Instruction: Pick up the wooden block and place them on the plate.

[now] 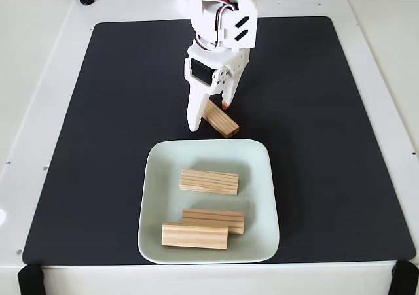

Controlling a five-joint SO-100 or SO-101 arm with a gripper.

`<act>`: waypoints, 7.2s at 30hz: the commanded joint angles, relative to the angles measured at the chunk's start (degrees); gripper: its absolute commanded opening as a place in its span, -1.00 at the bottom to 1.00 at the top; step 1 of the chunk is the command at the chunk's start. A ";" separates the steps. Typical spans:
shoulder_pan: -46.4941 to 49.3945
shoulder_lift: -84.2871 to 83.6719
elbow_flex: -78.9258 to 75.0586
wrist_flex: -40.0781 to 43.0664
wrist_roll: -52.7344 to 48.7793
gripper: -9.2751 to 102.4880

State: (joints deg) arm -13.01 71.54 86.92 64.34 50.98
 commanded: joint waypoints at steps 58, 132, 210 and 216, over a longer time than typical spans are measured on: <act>-5.80 39.38 18.54 -0.88 -33.75 -0.84; 4.04 -36.30 -71.19 2.37 -49.66 -0.84; 0.97 107.49 65.13 -71.28 -49.66 -0.84; 1.67 121.99 78.75 -65.13 -49.57 -0.84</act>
State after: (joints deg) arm -11.78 189.76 162.25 -4.83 1.14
